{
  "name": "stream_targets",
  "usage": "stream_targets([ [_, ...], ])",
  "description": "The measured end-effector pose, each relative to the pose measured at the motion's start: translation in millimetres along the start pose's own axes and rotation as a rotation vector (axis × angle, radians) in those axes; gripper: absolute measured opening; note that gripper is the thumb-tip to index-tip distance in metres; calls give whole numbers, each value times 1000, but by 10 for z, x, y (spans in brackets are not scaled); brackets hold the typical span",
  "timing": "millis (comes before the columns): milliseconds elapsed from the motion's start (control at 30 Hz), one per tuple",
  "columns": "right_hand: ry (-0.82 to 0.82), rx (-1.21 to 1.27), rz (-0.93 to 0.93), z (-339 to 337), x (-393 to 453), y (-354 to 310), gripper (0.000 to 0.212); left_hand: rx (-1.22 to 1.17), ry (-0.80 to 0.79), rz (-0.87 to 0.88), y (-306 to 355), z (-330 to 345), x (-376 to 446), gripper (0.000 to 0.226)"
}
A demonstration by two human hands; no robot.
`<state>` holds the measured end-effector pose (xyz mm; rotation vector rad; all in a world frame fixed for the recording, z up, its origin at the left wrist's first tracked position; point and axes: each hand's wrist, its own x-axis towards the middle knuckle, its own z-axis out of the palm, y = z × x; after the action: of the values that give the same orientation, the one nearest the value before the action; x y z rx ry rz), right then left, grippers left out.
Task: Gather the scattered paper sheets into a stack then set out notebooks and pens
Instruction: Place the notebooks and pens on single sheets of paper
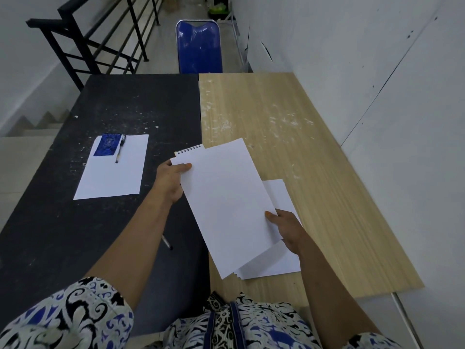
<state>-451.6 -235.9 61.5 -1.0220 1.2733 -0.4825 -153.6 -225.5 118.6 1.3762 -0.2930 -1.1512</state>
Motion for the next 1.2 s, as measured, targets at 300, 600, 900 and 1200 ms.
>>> stream_targets([
  [300,-51,48,1,-7,-15,51,31,41,14,43,-51,2,-15,90],
  [600,-23,6,2,-14,-22,94,34,80,-76,133,-42,-19,-74,50],
  [900,3,-15,1,-3,-65,86,36,-226,-101,-21,-28,-2,-116,20],
  [1200,5,-25,5,12,-112,61,35,12,-21,104,-103,-81,-36,72],
])
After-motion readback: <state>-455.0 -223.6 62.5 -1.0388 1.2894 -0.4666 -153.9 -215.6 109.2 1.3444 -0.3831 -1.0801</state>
